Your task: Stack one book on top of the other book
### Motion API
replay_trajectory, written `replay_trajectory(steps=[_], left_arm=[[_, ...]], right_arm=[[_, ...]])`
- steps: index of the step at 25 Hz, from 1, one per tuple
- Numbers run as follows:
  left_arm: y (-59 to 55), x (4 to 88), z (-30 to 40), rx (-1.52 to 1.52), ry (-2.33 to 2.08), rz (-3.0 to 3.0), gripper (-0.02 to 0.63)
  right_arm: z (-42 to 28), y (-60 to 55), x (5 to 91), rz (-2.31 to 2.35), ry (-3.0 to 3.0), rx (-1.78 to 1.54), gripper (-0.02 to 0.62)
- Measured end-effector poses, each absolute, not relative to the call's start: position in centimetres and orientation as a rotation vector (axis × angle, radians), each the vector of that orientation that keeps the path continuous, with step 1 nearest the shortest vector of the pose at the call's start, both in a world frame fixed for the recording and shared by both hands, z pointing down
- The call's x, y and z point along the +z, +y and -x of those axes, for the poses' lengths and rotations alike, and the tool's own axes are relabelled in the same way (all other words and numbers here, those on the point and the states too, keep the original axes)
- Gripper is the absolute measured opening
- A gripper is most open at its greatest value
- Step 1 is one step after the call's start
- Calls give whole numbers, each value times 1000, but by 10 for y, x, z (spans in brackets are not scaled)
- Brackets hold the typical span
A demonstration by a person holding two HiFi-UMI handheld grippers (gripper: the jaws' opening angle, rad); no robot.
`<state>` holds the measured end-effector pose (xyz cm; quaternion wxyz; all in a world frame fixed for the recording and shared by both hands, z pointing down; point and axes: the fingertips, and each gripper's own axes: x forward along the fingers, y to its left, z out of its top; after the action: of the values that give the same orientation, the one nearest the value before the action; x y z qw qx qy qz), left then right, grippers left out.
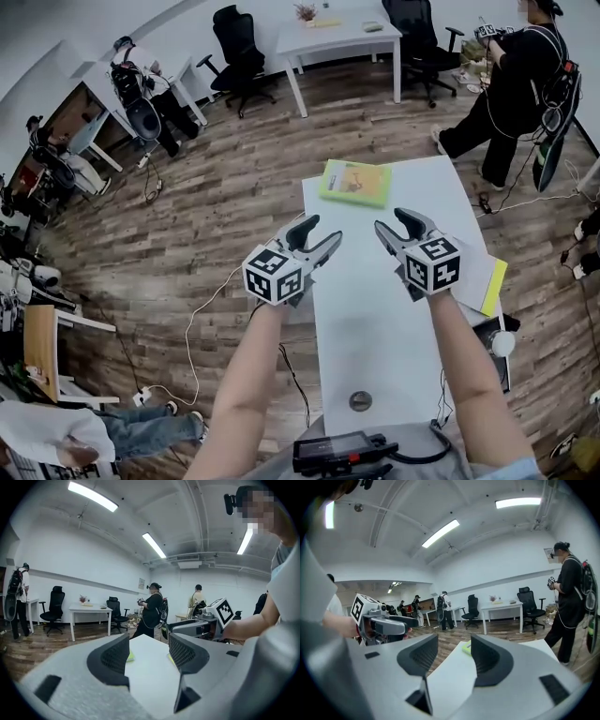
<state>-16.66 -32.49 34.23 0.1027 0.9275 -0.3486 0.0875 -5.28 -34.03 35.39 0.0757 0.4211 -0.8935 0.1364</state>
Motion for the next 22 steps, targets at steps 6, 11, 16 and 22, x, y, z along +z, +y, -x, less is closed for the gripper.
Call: replay_trajectory(steps=[6,11,16,22], left_arm=[[-373,373,175,283,-1066,-2670,250],[-410,402,179,355,-1061,-2641,250],[-443,434,181,424,-1062,-2605,250],[-478,478,190,520,-1090,-2536,250]], right_arm=[[47,-386,396,-1352,-2580,510,195],[52,-420,430,-1373,-2523,572,195],[50,-450,462,-1404,-2484,632,195],[44,-477,499,-1421,-2438,691,195]])
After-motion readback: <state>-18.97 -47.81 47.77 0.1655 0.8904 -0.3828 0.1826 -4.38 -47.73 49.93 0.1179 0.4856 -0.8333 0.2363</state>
